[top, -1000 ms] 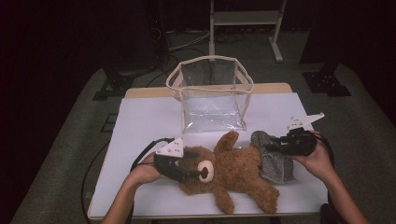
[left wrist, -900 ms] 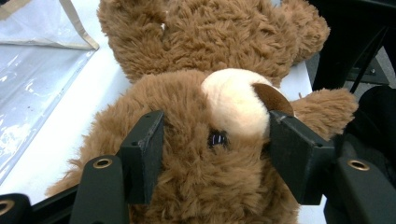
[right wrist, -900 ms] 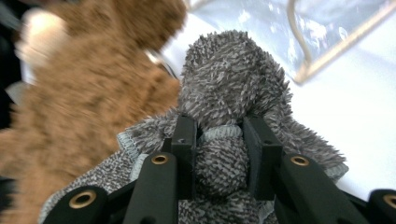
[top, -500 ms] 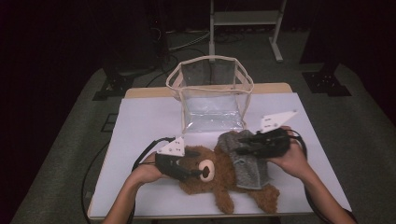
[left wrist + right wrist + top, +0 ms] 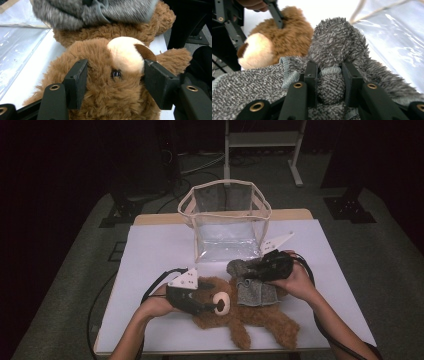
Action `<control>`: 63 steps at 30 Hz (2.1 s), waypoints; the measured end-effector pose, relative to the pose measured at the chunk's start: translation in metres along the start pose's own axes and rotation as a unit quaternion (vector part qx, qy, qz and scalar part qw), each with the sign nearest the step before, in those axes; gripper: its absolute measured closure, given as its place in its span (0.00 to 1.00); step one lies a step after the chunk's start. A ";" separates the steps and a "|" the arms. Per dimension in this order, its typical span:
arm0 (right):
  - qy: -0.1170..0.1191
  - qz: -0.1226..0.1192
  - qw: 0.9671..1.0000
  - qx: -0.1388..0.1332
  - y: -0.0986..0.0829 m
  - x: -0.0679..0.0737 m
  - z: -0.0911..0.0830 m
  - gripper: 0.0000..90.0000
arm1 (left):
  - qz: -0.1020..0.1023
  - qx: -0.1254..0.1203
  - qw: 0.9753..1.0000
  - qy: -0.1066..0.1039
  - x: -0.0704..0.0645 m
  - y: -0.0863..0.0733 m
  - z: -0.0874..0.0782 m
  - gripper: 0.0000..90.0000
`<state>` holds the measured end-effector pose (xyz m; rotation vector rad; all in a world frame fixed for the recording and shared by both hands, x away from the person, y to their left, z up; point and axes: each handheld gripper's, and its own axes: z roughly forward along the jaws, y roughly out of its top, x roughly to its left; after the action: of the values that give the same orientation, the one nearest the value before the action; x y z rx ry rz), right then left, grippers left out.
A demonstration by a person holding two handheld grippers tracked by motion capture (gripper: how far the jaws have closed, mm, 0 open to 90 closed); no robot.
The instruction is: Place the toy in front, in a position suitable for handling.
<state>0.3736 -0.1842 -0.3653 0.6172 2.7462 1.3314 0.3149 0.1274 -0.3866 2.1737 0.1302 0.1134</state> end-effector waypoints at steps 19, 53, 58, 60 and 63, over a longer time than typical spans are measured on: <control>0.000 -0.022 0.999 0.034 0.023 0.004 0.021 0.76 | 0.010 0.004 1.000 -0.001 -0.001 0.000 0.000 0.42; 0.019 -0.066 0.998 0.006 0.009 0.053 -0.003 0.75 | -0.058 -0.030 0.993 0.098 0.016 -0.002 -0.003 0.42; 0.013 -0.045 0.999 0.006 0.003 0.038 -0.006 0.76 | -0.031 -0.031 0.997 0.058 0.011 0.001 -0.010 0.41; 0.008 -0.029 1.000 -0.001 0.001 0.029 -0.009 0.76 | 0.004 -0.013 0.999 0.044 0.006 0.001 -0.006 0.34; 0.009 -0.018 1.000 -0.008 0.001 0.024 -0.008 0.76 | 0.011 0.013 0.997 0.069 0.004 0.000 0.002 0.33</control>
<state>0.3501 -0.1812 -0.3557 0.5535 2.7449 1.3557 0.3195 0.1263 -0.3873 2.1926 0.1868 0.2770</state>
